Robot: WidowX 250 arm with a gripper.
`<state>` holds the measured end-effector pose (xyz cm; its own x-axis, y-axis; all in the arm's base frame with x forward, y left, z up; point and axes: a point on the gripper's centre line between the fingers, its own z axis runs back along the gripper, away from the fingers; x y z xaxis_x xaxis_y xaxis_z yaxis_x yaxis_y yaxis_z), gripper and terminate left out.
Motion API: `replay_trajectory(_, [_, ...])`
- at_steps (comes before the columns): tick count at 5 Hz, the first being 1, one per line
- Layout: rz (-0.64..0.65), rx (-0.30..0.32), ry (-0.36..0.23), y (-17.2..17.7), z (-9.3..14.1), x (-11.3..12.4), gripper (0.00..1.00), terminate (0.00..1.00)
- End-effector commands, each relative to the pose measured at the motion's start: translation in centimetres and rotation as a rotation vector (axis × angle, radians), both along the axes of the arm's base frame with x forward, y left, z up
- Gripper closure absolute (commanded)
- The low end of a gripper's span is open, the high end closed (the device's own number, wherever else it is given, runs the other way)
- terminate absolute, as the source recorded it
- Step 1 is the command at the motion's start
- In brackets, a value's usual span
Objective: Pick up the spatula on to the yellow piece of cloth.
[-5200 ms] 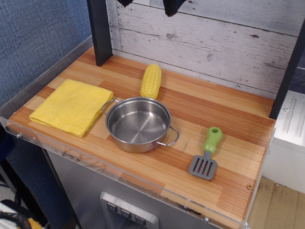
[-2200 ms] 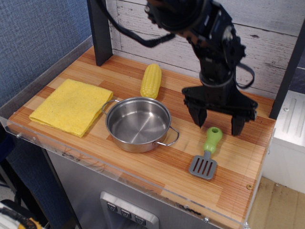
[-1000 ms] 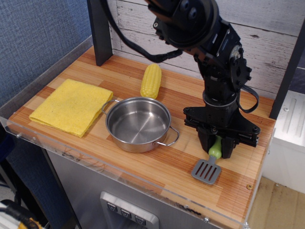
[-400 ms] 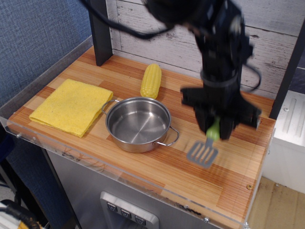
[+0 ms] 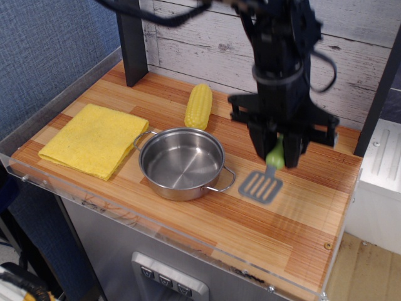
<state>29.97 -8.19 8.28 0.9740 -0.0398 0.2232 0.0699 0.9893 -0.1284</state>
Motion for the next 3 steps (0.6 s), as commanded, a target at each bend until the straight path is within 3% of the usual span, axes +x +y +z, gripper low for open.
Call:
replay_trajectory(1, [0.050, -0.014, -0.068, 3.7, 5.2, 0.6, 1.00, 0.00])
replay_trajectory(3, [0.137, -0.015, -0.085, 8.2, 6.8, 1.1, 1.00, 0.00])
